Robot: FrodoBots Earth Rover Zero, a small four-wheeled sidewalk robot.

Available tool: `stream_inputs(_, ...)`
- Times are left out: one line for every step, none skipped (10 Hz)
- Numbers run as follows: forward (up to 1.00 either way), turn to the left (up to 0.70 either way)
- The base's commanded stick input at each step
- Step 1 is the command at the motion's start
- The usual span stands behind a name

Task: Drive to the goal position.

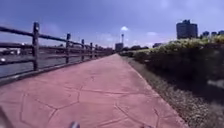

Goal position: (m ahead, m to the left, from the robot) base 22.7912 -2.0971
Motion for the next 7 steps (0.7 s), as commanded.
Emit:
stream_inputs(0.7, 0.0)
stream_inputs(0.7, 0.0)
stream_inputs(0.7, 0.0)
stream_inputs(0.7, 0.0)
stream_inputs(0.7, 0.0)
stream_inputs(0.7, 0.0)
stream_inputs(0.7, 0.0)
